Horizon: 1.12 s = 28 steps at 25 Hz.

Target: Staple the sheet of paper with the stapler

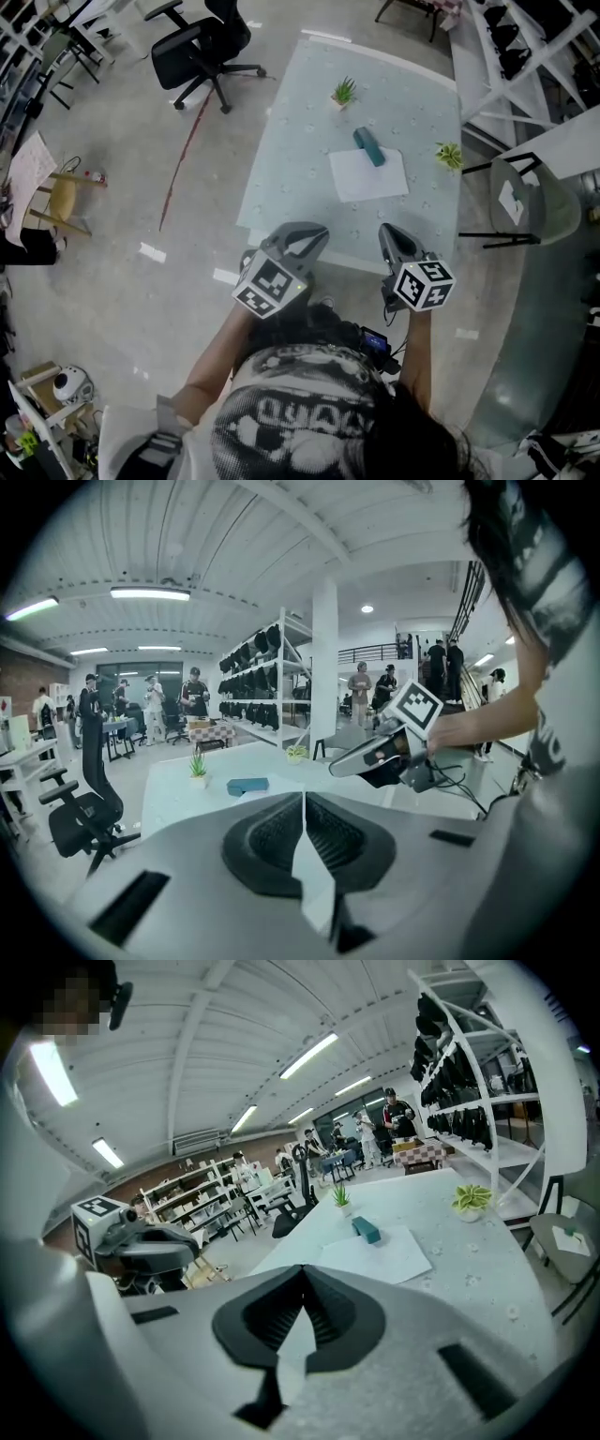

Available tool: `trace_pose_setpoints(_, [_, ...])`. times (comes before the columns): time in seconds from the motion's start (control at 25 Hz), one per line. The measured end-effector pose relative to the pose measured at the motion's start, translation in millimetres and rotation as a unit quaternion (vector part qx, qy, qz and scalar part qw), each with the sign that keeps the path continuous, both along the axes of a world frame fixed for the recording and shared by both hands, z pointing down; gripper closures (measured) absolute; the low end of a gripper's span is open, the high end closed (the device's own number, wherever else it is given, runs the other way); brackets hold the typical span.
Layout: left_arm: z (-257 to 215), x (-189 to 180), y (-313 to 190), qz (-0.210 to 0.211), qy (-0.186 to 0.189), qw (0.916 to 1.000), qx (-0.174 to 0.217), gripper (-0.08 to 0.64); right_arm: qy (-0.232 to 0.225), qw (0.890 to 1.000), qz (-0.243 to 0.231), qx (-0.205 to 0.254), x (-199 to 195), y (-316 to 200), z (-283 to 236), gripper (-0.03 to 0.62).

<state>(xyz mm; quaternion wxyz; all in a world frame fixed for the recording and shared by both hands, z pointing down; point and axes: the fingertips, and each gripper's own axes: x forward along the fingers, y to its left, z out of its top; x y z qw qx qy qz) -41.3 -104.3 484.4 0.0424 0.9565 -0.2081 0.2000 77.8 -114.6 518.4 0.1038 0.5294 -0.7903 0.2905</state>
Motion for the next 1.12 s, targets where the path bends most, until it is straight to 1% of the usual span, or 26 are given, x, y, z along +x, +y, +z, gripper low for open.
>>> trace_pose_setpoints(0.24, [-10, 22, 55, -0.020, 0.006, 0.9998, -0.006, 0.553, -0.016, 0.999, -0.011, 0.032, 2, 59, -22, 0.597])
trace_pose_setpoints(0.52, [-16, 34, 112, -0.033, 0.001, 0.9994, 0.006, 0.553, -0.017, 0.996, -0.034, 0.079, 5, 114, -41, 0.598])
trace_pose_setpoints(0.8, [-17, 35, 146, -0.048, -0.004, 0.9987, 0.015, 0.554, -0.006, 0.992, -0.064, 0.112, -3, 149, -47, 0.598])
trace_pose_setpoints(1.12, [-16, 37, 167, -0.046, -0.005, 0.9988, 0.016, 0.554, 0.017, 0.987, -0.082, 0.135, -8, 173, -50, 0.598])
